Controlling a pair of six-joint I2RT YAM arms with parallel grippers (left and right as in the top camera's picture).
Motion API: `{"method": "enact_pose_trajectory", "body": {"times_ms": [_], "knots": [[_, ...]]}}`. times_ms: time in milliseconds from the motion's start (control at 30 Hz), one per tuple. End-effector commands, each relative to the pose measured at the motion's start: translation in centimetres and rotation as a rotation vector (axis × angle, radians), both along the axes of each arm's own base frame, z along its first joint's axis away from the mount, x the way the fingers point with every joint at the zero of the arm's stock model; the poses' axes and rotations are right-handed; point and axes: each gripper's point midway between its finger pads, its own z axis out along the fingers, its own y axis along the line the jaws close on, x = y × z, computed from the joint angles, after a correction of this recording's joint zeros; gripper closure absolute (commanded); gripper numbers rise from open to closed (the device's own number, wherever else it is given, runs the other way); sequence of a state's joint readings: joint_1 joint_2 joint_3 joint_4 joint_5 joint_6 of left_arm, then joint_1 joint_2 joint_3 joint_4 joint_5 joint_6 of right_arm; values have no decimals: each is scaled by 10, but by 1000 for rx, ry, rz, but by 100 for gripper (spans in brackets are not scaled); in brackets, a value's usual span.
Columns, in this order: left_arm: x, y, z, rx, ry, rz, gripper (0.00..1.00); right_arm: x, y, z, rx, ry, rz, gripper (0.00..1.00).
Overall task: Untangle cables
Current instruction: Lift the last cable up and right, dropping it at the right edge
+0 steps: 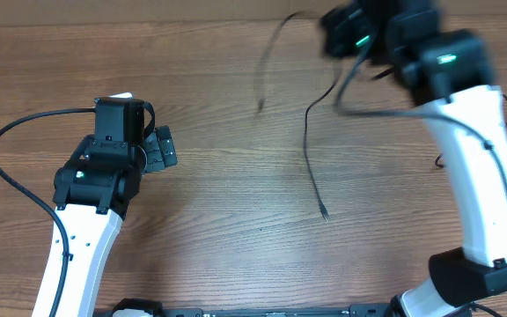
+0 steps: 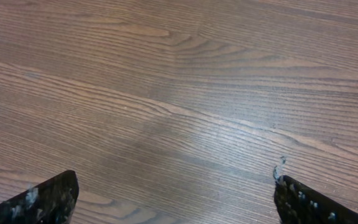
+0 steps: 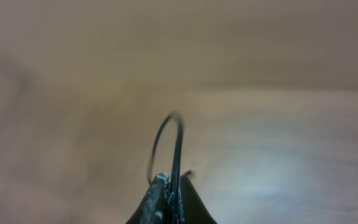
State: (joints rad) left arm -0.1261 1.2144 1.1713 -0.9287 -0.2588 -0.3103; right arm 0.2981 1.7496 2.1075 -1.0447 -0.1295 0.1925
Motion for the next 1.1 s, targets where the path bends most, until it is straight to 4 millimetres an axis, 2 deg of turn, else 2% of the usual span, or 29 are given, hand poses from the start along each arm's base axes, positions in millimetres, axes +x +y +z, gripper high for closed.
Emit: {"method": "enact_pose_trajectory", "body": {"times_ms": [0, 167, 200, 233, 400, 433, 533, 733, 900, 1067], "knots": [[0, 3, 7, 15, -19, 1, 0, 28, -81, 46, 136, -102, -253, 96], [0, 3, 7, 15, -19, 1, 0, 46, -164, 72, 220, -206, -443, 96], [0, 3, 7, 15, -19, 1, 0, 48, -187, 80, 229, -242, -491, 96], [0, 3, 7, 15, -19, 1, 0, 49, -198, 84, 229, -261, -510, 96], [0, 3, 7, 15, -19, 1, 0, 45, -270, 103, 208, -367, -653, 96], [0, 3, 7, 15, -19, 2, 0, 41, -295, 106, 191, -390, -715, 96], [0, 3, 7, 15, -19, 2, 0, 36, -330, 103, 159, -402, -816, 96], [0, 3, 7, 15, -19, 2, 0, 46, -367, 80, 70, -384, -861, 96], [0, 3, 7, 15, -19, 2, 0, 67, -398, 39, 49, -327, -915, 96], [0, 3, 7, 15, -19, 1, 0, 78, -419, 17, 45, -305, -941, 96]]}}
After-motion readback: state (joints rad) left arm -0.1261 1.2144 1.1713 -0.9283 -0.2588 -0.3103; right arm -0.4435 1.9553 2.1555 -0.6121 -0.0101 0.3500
